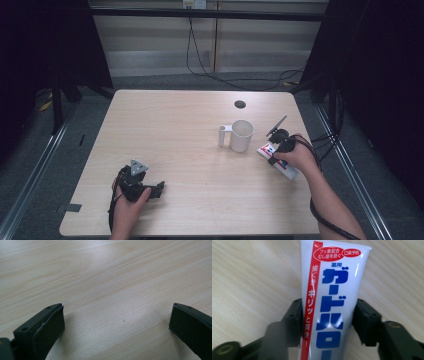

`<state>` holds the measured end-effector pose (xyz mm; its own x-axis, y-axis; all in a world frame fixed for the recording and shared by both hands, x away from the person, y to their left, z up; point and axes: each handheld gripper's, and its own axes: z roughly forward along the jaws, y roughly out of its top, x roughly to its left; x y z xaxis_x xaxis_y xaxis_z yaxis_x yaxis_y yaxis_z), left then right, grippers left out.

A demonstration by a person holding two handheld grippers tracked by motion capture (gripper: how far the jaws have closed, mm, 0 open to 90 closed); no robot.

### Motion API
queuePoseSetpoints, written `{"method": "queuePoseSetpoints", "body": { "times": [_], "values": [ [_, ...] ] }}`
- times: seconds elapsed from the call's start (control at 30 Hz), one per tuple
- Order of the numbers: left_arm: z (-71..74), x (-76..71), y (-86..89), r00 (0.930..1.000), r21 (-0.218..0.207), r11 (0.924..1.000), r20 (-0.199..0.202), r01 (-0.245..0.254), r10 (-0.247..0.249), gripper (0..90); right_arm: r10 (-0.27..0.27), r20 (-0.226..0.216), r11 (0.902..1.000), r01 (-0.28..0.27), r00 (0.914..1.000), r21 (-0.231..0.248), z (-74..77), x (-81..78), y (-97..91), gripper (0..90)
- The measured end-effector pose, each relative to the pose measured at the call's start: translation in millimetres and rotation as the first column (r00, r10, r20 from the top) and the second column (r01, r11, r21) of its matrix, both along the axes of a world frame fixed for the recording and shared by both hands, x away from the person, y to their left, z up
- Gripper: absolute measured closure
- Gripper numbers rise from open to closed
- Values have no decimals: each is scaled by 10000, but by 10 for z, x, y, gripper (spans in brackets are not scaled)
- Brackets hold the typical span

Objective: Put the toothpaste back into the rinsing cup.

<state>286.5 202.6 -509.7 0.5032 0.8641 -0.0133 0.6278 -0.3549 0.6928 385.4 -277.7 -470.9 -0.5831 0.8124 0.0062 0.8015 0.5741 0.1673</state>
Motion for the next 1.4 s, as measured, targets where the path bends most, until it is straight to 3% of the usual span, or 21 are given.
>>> {"method": "queuePoseSetpoints", "body": {
  "times": [0.13, 0.3, 0.5, 0.63, 0.67, 0.8, 0.97, 1.0, 1.03, 1.1, 1.13, 1.33, 1.37, 1.4],
  "values": [
    [0, 1, 1, 10000, 27, 10000, 15, 10, -10, 0, -117, 10, 9999, 117, 9999, -70, 76, -9, 5, 650],
    [0, 2, 1, 10000, 25, 10000, 18, 9, -9, 0, -356, 44, 9985, 354, 9994, 414, 96, -49, -71, 666],
    [1, 1, 2, 10000, 29, 10000, 5, 17, -17, 0, -601, 860, 9887, 474, 9945, 1423, 280, -128, -149, 663],
    [0, 1, 1, 10000, 15, 10000, 9, 4, -4, 0, -689, 1353, 9827, 439, 9884, 1801, 371, -163, -180, 661],
    [0, 1, 1, 10000, 28, 10000, 18, 10, -10, 0, -830, 1585, 9753, 475, 9839, 2156, 422, -188, -205, 661],
    [0, 1, 1, 10000, 18, 10000, 7, 7, -7, 0, -1093, 1947, 9623, 546, 9748, 2664, 485, -231, -236, 661],
    [1, 1, 2, 10000, 30, 10000, 5, 16, -16, 0, -1503, 2499, 9428, 627, 9565, 3273, 547, -271, -272, 662],
    [1, 1, 2, 10000, 32, 10000, 2, 18, -18, 0, -1503, 2499, 9428, 627, 9565, 3273, 547, -271, -272, 662],
    [1, 1, 2, 10000, 30, 10000, 4, 16, -16, 0, -1682, 2832, 9350, 619, 9442, 3491, 576, -283, -293, 662],
    [1, 1, 2, 10000, 31, 10000, 2, 16, -16, 0, -1734, 2930, 9321, 605, 9403, 3572, 586, -286, -299, 662],
    [1, 1, 2, 10000, 30, 10000, 5, 16, -16, 0, -1923, 3227, 9260, 625, 9268, 3724, 620, -298, -310, 663],
    [1, 1, 2, 10000, 27, 10000, 4, 16, -17, 0, -2415, 3784, 9060, 679, 8936, 4178, 692, -313, -331, 664],
    [1, 1, 2, 10000, 27, 10000, 4, 16, -17, 0, -2415, 3784, 9060, 679, 8936, 4178, 692, -313, -331, 664],
    [0, 1, 1, 10000, 27, 10000, 15, 13, -13, 0, -2549, 4054, 9024, 654, 8779, 4258, 711, -315, -333, 664]
  ]
}}
